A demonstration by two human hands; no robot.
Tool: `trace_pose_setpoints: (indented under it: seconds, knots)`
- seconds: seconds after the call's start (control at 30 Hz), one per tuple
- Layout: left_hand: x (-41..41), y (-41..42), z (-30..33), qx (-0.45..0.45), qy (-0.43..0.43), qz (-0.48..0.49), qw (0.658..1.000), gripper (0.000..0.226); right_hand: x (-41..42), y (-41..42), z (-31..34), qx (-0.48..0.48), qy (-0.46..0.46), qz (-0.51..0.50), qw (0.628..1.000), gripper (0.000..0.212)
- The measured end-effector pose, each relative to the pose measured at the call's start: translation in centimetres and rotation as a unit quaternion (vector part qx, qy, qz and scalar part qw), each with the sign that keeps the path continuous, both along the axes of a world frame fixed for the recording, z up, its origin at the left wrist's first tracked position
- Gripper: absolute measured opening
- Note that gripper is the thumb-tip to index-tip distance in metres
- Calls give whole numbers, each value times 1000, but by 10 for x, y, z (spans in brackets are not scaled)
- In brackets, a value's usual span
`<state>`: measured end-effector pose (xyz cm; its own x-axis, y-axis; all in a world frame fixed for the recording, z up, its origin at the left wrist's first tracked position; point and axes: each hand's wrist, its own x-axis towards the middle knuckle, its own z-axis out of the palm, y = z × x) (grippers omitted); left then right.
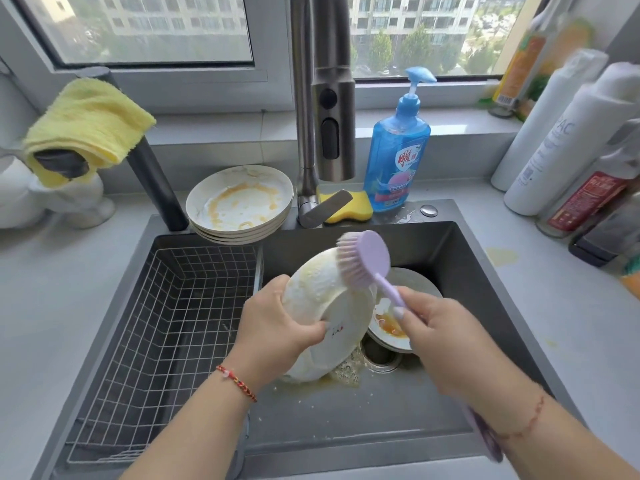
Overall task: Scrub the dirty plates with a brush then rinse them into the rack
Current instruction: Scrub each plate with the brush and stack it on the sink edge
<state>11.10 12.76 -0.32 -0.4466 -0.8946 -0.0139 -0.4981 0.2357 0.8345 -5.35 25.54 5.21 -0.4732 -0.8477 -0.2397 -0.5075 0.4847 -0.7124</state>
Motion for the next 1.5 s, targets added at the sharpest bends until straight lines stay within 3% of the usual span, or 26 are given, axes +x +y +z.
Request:
trace_pose_setpoints:
  seconds: [0.1,0.23,0.4,0.6,0.8,1.07,1.2,1.33,1.5]
  knots:
    - [4,-1,5,2,31,18,999,40,-23,-3,-32,46,-154,-100,982,23]
    - [3,-1,6,15,96,60,994,42,-9,0,-62,31,-392,-204,897,12]
    - [-4,4,3,96,237,100,962,54,9,-7,-81,-32,-441,-249,862,53]
    - [-7,12,1,149,331,104,926,71,13,-9,-85,-107,-498,-231,829,67]
    - [-2,18,0,136,317,75,936,72,8,-8,-85,-122,-480,-226,839,76]
    - [8,10,0,152,225,46,961,73,-30,-7,-57,-59,-316,-157,934,55]
    - [8,2,8,149,114,-7,982,70,-43,-8,-43,26,-150,-57,987,57]
    - [6,0,14,122,18,-92,988,51,-45,-12,-37,31,-48,-5,998,61]
    - [7,-1,20,92,25,-91,991,45,-39,-9,-38,-3,-1,-16,1000,56]
